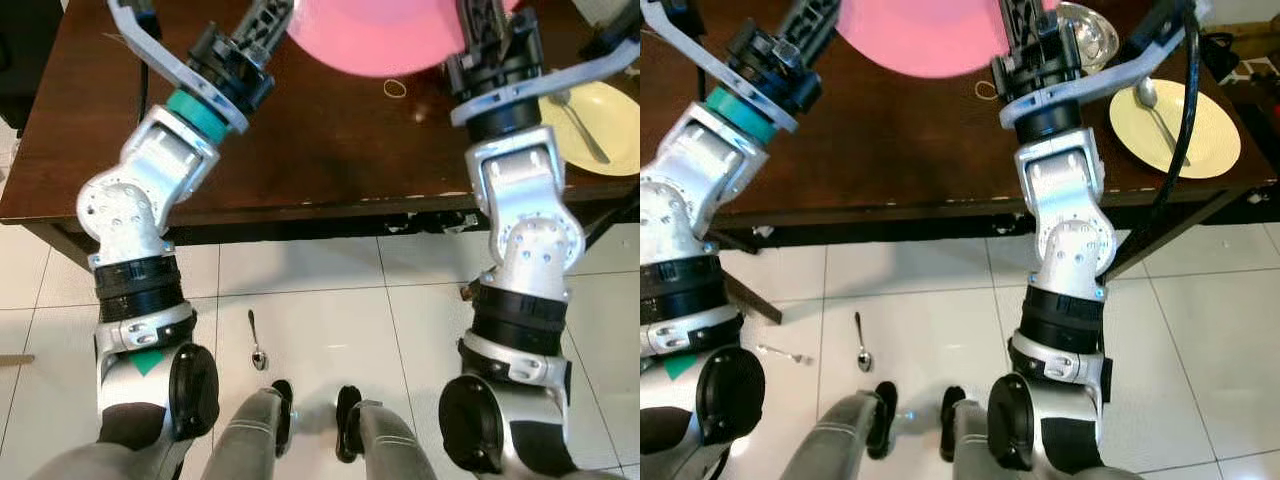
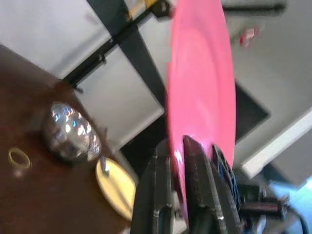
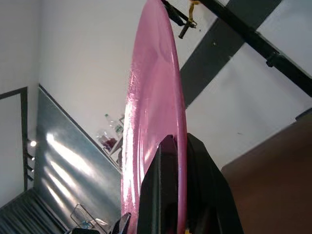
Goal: Setting the table
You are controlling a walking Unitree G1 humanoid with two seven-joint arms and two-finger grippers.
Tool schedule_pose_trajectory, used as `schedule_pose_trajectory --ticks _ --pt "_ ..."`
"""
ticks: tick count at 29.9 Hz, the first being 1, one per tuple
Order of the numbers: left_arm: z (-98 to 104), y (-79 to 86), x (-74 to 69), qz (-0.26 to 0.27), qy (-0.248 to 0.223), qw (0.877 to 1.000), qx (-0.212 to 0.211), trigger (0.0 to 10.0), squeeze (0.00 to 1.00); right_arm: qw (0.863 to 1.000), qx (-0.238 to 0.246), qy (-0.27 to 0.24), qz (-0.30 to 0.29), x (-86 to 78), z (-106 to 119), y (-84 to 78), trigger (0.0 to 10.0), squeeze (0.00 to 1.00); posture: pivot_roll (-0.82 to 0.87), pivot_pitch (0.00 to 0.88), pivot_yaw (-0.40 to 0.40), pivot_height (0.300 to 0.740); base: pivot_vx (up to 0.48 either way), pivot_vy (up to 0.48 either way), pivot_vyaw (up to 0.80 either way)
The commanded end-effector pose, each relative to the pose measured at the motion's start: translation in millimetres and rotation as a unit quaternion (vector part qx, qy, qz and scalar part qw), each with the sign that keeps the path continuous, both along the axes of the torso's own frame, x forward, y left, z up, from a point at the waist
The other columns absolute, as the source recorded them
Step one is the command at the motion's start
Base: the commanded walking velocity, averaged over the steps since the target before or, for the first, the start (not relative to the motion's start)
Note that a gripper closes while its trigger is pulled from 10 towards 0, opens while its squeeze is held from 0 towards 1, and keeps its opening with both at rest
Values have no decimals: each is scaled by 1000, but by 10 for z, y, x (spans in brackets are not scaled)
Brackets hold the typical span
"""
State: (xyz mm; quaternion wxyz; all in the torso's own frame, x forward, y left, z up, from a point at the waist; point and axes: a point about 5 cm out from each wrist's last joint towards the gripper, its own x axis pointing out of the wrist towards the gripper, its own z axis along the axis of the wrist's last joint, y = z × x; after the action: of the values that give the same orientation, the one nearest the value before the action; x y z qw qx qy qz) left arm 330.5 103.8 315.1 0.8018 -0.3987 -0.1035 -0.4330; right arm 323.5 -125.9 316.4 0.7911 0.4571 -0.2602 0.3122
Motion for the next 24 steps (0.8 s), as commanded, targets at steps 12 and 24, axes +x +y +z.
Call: schedule_pose_trajectory --ticks 12,24 --pt "-87 173 -247 -22 -52 998 42 10000 0 996 41 13 -72 -86 -137 -353 0 0 140 137 57 740 0 0 0" --pt "-729 248 -131 111 22 969 221 10000 0 942 -145 111 -280 -185 -652 -565 10000 0 144 134 66 740 0 0 0"
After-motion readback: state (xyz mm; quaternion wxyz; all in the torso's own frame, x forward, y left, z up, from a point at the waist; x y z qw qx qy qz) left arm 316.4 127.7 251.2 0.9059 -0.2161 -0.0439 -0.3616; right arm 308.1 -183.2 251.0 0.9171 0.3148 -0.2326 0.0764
